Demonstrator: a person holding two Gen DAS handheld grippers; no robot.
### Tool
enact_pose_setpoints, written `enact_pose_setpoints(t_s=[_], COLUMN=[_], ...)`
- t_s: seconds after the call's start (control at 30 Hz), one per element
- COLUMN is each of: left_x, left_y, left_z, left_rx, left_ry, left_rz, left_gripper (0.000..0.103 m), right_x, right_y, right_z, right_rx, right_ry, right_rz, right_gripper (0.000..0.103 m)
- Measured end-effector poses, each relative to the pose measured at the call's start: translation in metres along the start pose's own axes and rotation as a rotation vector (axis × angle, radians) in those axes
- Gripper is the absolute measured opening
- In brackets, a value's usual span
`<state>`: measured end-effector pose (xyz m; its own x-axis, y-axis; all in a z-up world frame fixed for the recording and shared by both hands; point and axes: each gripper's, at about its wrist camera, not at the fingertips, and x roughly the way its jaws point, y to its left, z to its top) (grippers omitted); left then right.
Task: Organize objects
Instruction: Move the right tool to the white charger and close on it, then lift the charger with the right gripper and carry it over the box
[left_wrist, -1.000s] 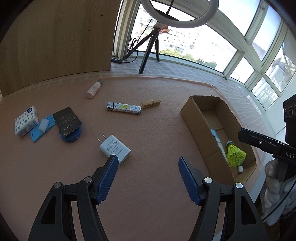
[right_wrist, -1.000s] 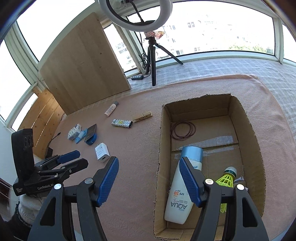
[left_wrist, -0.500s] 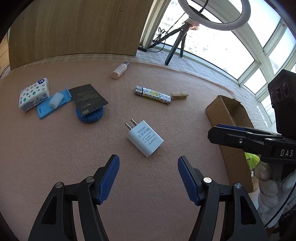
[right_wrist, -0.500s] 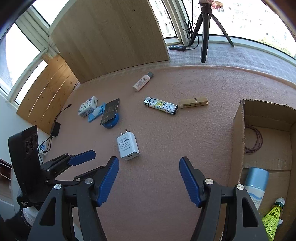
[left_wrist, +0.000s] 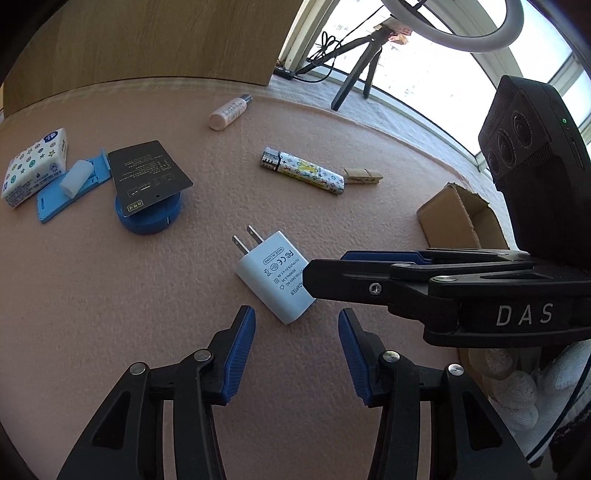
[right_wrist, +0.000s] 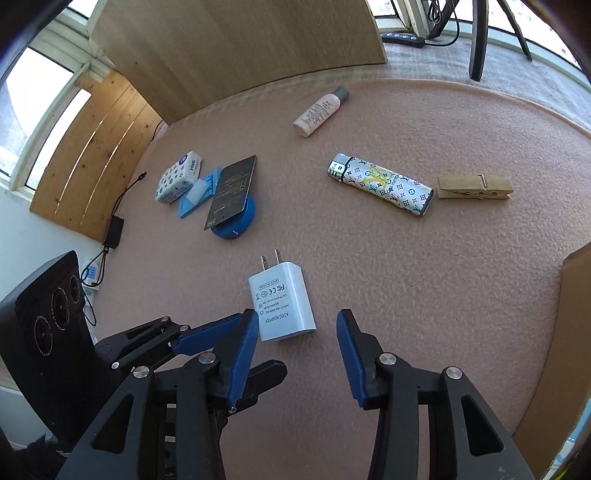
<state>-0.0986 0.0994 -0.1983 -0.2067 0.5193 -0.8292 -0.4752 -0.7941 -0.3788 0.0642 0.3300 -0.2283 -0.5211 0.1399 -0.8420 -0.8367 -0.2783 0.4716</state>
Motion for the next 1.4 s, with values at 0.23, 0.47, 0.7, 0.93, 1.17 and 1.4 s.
enact_pose_setpoints(t_s=[0.23,0.47,0.7,0.93,1.17,1.4], left_x=[0.006,0.007,0.0,-0.011,-0.024,-0.02], left_y=[0.005,0.004,-0.009,-0.032,-0.071,-0.123], left_z=[0.008,0.01,0.01,0.011,0.012,0.014], left_rx=[-0.027,-0.02,0.022,0.076,0.157,0.247], left_ry=[0.001,0.002,-0.016,-0.037,-0.063,-0.065], left_rz=[-0.012,-0.002,0.006,0.003,-0.028,-0.082], left_gripper=[0.049,0.038,0.034,0.034,0.034,0.034], right_x=[0.012,0.02,0.01,-0.016,-0.056,-0.103], right_y=[-0.002,-0.002,-0.003,-0.005,-0.011,-0.033], right_z=[0.006,0.006,0.002,-0.008,-0.023,-0.044], right_rx=[0.029,0.053,0.074,0.097,0.106,0.132], right_ry=[0.024,0.041,0.014,-0.042,-0.121,-0.2], right_rz=[0.044,0.063,0.076,0.073,0.045,0.0], right_gripper=[0.036,0.028,0.028,0.028,0.028,0.028])
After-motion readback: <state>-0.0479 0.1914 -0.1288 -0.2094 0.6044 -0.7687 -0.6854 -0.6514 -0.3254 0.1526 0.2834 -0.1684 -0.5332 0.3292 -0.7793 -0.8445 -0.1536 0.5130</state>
